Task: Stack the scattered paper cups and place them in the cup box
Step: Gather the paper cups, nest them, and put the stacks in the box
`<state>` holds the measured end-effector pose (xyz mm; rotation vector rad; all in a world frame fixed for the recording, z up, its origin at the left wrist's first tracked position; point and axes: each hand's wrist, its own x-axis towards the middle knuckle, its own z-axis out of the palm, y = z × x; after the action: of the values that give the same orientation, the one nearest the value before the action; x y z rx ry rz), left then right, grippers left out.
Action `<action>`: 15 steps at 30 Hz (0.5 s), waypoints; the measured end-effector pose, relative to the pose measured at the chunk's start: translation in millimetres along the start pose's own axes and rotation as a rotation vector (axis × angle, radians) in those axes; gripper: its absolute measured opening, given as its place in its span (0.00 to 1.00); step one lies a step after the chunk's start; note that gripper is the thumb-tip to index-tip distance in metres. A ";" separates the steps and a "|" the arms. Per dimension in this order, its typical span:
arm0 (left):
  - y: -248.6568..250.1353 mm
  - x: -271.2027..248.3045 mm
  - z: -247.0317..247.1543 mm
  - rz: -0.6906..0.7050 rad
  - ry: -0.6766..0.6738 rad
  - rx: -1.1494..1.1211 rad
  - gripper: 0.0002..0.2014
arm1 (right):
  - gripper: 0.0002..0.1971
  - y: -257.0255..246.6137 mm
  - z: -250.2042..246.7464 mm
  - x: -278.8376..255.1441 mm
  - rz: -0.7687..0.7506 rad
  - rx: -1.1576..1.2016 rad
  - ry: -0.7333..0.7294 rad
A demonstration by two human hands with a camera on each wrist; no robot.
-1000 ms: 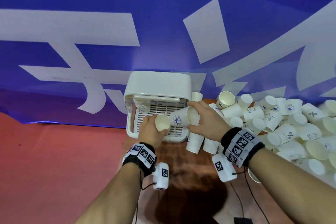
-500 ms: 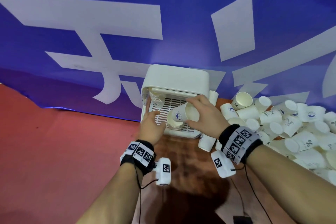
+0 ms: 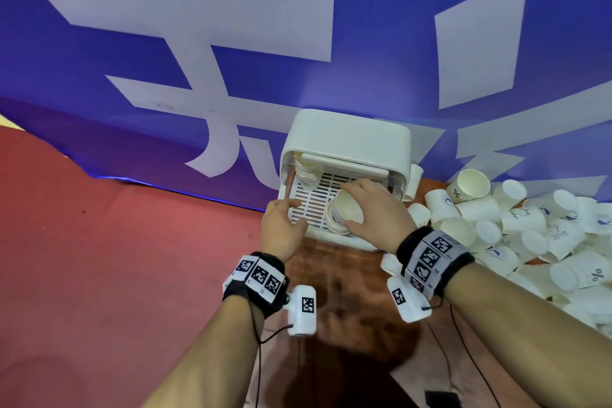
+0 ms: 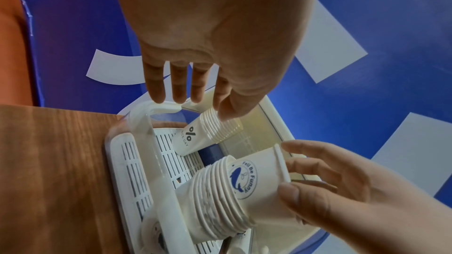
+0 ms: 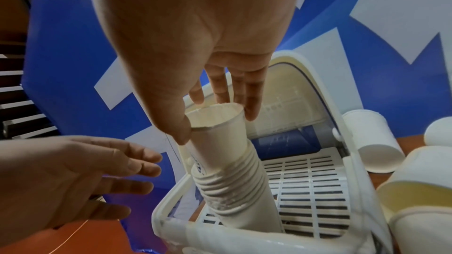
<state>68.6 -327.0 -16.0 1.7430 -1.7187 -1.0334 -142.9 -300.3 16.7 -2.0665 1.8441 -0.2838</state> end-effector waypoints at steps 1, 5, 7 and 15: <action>-0.6 0.8 -0.7 0.000 0.002 -0.004 0.17 | 0.34 -0.3 2.4 1.6 0.005 0.000 -0.008; -2.7 3.3 -3.8 -0.014 0.008 -0.028 0.17 | 0.34 -0.7 10.3 6.7 0.024 0.001 -0.038; -4.3 4.2 -5.8 -0.023 0.007 -0.032 0.17 | 0.34 -0.7 14.0 8.2 0.027 -0.002 -0.047; -10.3 4.5 -12.8 -0.041 0.000 -0.005 0.18 | 0.37 1.2 26.1 13.6 0.064 -0.018 -0.085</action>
<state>84.6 -332.5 -17.2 1.7814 -1.6858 -1.0548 -132.4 -310.4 -8.8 -1.9949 1.8644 -0.1607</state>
